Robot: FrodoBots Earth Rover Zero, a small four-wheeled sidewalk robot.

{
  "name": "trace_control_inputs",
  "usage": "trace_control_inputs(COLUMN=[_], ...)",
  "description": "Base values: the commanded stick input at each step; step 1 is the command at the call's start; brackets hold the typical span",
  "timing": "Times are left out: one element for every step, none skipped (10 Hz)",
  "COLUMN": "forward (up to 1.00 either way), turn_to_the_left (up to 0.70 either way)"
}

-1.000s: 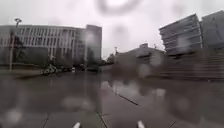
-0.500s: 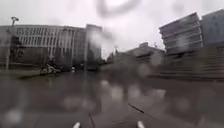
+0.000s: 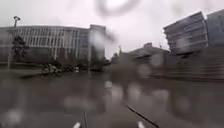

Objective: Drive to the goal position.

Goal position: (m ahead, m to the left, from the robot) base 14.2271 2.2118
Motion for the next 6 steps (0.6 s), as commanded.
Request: trace_control_inputs(forward=[0.7, 0.7, 0.7, 0.7, 0.7, 0.7], turn_to_the_left=[0.12, 0.04, 0.0, 0.0, 0.0, 0.0])
